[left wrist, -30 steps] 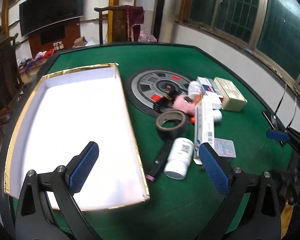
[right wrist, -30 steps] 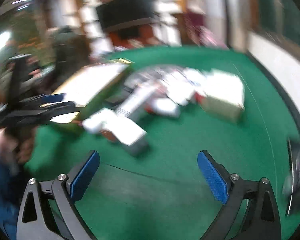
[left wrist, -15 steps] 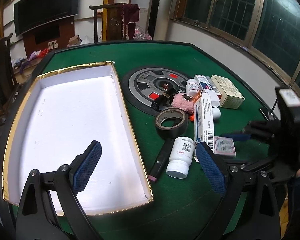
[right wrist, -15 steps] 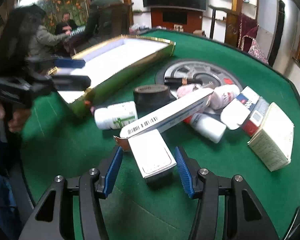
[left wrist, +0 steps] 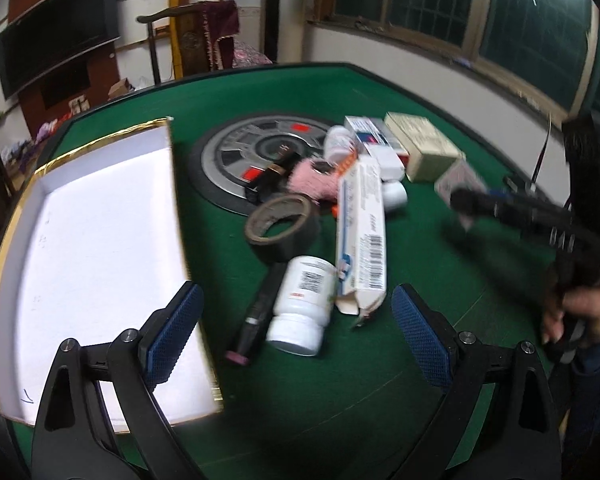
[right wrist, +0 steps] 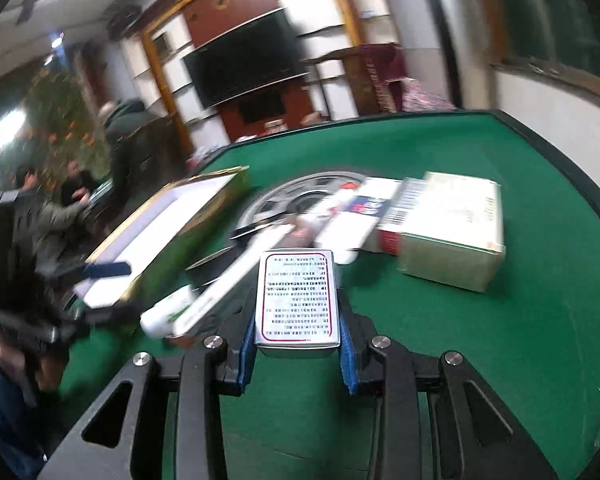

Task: Organize objects
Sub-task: 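Grasp the long white ointment box with the left tool while the right tool holds its box, then lift the ointment box with the left tool while the right tool carries the medicine box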

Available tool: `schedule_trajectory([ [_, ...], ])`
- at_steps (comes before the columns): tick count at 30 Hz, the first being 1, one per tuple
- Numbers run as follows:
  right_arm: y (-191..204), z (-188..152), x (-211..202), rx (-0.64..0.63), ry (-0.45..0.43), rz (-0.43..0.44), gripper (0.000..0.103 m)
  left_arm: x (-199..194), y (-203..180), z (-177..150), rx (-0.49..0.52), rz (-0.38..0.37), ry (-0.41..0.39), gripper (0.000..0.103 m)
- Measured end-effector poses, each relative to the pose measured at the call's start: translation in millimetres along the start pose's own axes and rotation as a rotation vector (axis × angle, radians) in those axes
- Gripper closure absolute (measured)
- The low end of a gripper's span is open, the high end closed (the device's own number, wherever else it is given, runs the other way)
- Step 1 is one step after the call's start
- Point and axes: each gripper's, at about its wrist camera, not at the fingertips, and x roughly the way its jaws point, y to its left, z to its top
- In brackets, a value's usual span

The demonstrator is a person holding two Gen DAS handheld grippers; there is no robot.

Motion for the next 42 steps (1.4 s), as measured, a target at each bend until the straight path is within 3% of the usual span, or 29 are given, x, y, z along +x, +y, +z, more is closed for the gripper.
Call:
schedule_trajectory([
  [4,-17.9,1.3,-2.4,0.065,-0.036,-0.039,0.069,8.3,-21.5,6.0,0.057,0.016,0.02,0.007],
  [7,-19.3,0.3,-2.8,0.069,-0.057,-0.044,0.069,19.7,-34.5,16.7,0.099,0.05,0.046,0.023],
  [12,-28.2,-2.5,-9.9,0.08,-0.079,-0.045,0.069,40.0,-48.0,37.2,0.16,0.103,0.082,0.025],
  [18,-28.4,0.7,-10.5,0.087,-0.073,-0.03,0.069,65.1,-45.5,49.7,0.158,0.147,0.144,0.055],
  [20,-28.2,0.8,-9.7,0.085,-0.072,-0.026,0.069,73.6,-47.6,51.4,0.165,0.151,0.159,0.057],
  [24,-27.4,0.3,-9.0,0.082,-0.07,-0.018,0.069,86.2,-50.6,49.8,0.168,0.141,0.152,0.076],
  [26,-27.6,0.1,-9.2,0.085,-0.073,-0.019,0.069,85.4,-48.5,46.3,0.156,0.127,0.128,0.077],
  [30,-28.5,-0.2,-8.7,0.089,-0.075,-0.011,0.069,73.8,-32.6,41.1,0.088,0.021,0.094,0.08],
  [42,-24.8,-0.1,-2.7,0.078,-0.069,-0.012,0.069,27.3,13.9,38.6,-0.033,-0.021,-0.001,0.08],
])
